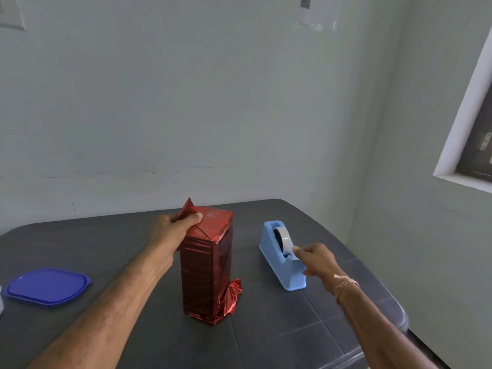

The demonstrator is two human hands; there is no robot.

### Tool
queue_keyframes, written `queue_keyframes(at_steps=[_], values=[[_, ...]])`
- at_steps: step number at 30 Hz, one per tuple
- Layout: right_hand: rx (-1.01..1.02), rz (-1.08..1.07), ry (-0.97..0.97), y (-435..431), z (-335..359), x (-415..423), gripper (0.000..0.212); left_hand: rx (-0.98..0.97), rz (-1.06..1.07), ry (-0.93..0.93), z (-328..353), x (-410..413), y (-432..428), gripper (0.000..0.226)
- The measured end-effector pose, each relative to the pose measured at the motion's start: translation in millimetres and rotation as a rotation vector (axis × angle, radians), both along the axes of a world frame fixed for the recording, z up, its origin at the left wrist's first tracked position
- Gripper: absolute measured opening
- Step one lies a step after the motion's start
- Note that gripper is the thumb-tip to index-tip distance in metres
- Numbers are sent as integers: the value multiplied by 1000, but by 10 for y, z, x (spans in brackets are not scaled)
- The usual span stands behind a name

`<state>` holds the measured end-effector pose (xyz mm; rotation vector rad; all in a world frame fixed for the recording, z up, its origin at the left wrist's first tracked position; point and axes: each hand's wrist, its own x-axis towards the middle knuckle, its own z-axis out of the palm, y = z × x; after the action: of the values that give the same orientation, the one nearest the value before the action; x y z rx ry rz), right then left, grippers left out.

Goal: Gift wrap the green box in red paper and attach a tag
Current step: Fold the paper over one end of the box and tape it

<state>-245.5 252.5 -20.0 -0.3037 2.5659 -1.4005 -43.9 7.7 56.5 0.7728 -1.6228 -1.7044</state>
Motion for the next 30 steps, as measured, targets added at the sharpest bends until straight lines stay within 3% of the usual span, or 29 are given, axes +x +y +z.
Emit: queue_keyframes(at_steps=[10,15,18,22,27,30], values=[[-92,15,-238,-50,176,-121,35,-18,-14,-7,-7,21,-5,29],[-248,7,-309,18,125,-72,40,-13,-21,-3,-13,25,-16,32],[-345,-1,-329,72,32,-20,37,-12,-16,-10,-24,14,-38,34],[-439,-11,-352,127,-98,46,18,-13,-12,-22,-31,2,-55,35],[-483,-49,-355,141,-226,74,30,0,-8,-31,-46,-5,-85,37],[-519,-52,-346,151,-292,111,22,-5,-1,-38,-44,-2,-81,36]])
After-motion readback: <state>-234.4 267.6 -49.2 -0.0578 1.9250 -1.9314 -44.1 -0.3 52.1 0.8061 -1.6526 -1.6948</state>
